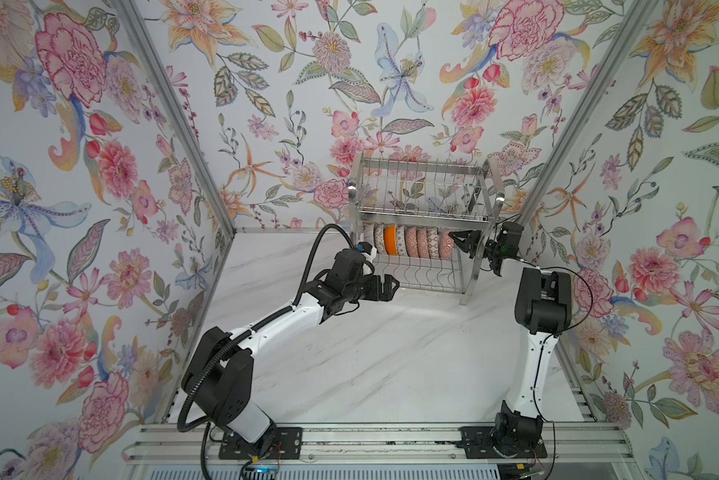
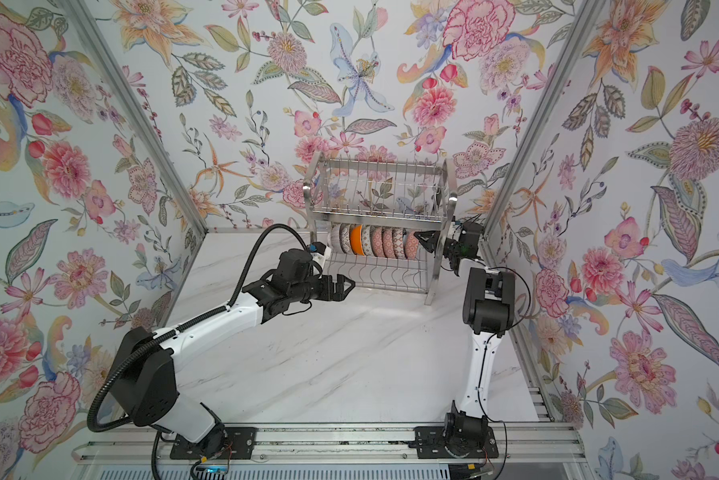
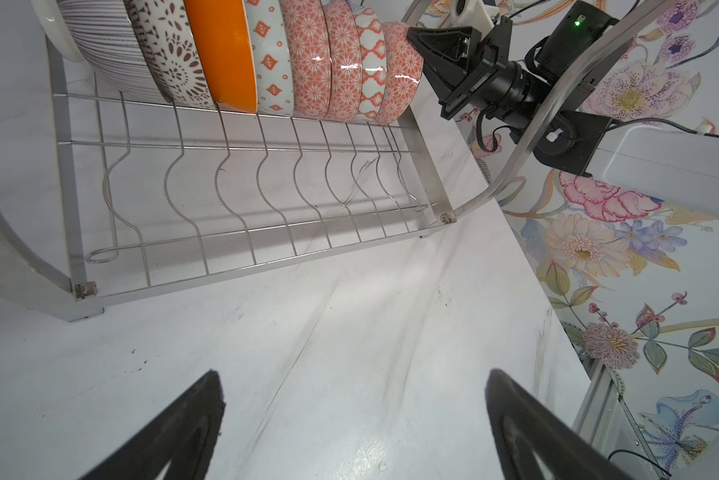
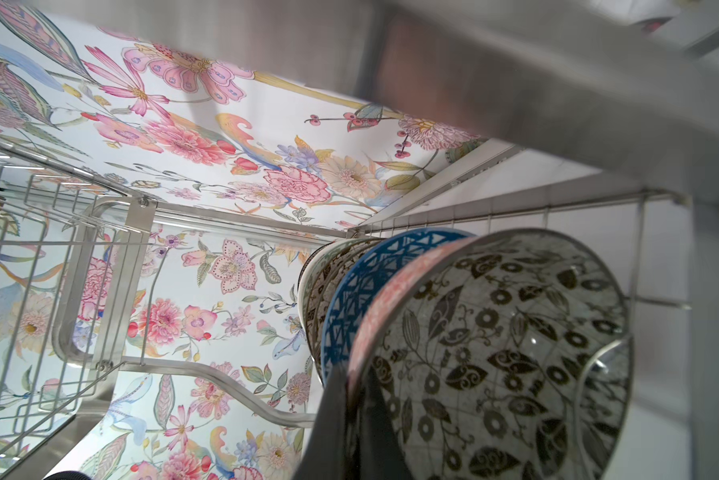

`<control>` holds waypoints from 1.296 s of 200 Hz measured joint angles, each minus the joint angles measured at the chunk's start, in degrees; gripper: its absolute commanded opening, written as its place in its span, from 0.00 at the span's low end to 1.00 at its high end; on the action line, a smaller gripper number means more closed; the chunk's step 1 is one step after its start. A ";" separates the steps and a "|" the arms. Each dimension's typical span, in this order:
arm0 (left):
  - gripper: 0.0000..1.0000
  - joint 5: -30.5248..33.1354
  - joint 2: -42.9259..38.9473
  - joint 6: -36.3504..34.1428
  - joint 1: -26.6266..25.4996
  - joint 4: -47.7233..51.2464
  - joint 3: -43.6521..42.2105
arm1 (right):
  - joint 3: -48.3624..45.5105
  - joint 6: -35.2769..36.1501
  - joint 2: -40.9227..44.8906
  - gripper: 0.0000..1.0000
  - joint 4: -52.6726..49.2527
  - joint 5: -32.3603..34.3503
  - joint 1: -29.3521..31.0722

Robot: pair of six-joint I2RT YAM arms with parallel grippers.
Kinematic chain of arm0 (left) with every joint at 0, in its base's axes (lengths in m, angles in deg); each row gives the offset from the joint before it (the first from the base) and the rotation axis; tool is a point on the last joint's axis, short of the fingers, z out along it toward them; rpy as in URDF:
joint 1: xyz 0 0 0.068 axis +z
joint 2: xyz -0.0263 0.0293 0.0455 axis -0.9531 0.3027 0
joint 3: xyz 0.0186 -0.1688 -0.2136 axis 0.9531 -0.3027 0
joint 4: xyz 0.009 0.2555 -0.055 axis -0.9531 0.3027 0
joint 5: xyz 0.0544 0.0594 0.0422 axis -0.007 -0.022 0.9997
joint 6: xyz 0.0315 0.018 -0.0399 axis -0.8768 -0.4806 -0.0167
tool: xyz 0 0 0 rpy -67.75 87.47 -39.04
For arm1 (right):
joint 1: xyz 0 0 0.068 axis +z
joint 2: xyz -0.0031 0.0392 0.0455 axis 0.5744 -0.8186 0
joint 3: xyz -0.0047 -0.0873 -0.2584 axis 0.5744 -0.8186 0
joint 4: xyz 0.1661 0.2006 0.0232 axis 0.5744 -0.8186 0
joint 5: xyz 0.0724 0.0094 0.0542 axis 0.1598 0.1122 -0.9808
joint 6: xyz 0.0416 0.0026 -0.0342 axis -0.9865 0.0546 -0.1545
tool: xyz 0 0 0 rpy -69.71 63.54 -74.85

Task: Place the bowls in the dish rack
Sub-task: 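Lower the leaf-pattern bowl into a rack slot beside the blue-triangle bowl, then open the right gripper and withdraw it from the rack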

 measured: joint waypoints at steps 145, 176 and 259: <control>0.99 7.13 -14.08 -5.60 13.44 1.31 -6.05 | -4.13 13.51 14.86 0.99 -15.34 5.60 -6.21; 0.99 8.68 -17.09 -7.13 17.35 1.27 -8.61 | -7.61 15.13 18.67 0.99 -17.57 7.80 -9.35; 0.99 30.97 -24.79 -11.21 30.14 -16.74 -31.45 | -25.55 32.02 40.24 0.99 -29.99 43.06 -7.67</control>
